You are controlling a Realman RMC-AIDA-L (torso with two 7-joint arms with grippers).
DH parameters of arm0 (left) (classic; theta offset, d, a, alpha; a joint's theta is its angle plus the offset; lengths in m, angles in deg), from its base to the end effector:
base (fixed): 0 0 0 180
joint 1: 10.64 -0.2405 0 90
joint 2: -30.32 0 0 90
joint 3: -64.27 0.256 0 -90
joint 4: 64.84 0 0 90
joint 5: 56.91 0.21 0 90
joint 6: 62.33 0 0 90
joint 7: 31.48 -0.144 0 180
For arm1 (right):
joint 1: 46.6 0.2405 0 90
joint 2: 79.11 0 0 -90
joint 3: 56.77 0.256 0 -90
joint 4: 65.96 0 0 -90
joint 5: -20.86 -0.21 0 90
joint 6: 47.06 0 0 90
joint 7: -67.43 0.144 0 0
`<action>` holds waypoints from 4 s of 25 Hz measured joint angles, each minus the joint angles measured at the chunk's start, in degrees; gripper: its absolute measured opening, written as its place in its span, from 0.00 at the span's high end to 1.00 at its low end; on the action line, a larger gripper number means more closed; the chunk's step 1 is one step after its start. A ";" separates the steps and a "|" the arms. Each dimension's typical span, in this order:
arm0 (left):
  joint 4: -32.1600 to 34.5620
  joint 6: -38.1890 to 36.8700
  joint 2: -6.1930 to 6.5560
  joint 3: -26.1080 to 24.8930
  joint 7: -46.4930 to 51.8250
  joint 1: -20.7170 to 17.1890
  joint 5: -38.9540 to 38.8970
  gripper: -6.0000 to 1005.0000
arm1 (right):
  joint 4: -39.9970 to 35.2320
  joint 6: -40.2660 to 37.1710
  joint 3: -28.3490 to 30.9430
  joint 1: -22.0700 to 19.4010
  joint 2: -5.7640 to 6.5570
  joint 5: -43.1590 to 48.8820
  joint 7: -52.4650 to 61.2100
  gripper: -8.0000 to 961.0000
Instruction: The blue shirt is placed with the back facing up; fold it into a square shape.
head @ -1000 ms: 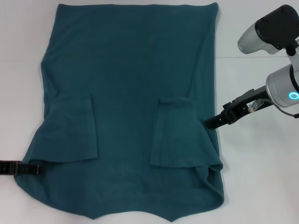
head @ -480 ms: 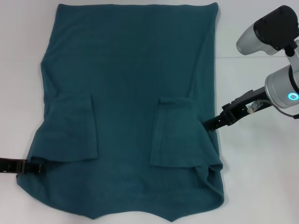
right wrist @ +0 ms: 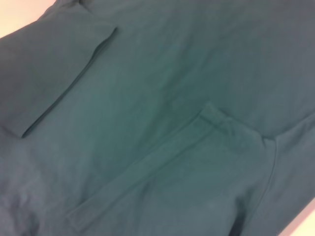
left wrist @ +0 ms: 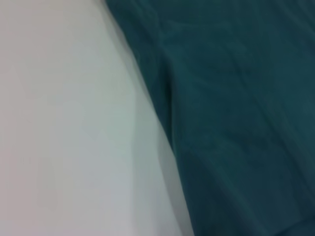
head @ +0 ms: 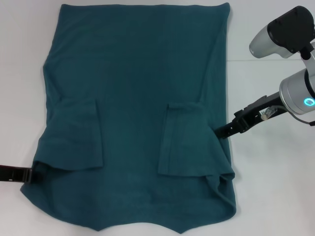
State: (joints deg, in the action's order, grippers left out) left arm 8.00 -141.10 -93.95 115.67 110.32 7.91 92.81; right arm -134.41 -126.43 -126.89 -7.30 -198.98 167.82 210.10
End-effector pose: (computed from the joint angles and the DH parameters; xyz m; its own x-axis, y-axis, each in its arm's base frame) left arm -0.3192 0.3118 0.0439 0.3622 0.8942 0.2630 0.8558 -0.2073 -0.4739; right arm 0.1776 0.3937 0.0039 0.7531 -0.6577 0.0187 -0.5798 -0.6768 -0.4536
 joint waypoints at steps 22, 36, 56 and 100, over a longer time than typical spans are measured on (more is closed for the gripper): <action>0.99 -2.06 0.18 1.16 -2.31 0.85 -1.89 0.97 | -3.37 -10.36 -4.85 -6.77 -0.35 -4.94 12.15 0.14; 1.13 -2.97 0.18 1.77 -2.41 0.62 -1.90 0.97 | 1.26 -5.68 -4.48 -9.34 -0.18 -7.78 10.72 0.16; 0.87 -3.07 0.09 2.59 -3.03 0.77 -1.89 0.97 | 10.01 -0.16 1.56 -8.70 -0.10 -13.20 6.21 0.18; 1.38 -5.71 0.80 1.32 -2.92 1.59 -1.29 0.97 | 0.50 -9.11 8.84 -9.37 0.97 -11.11 1.08 0.98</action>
State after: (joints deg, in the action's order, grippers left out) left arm 9.38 -146.80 -93.16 116.98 107.40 9.50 91.52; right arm -133.91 -135.54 -118.05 -16.68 -198.02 156.71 211.18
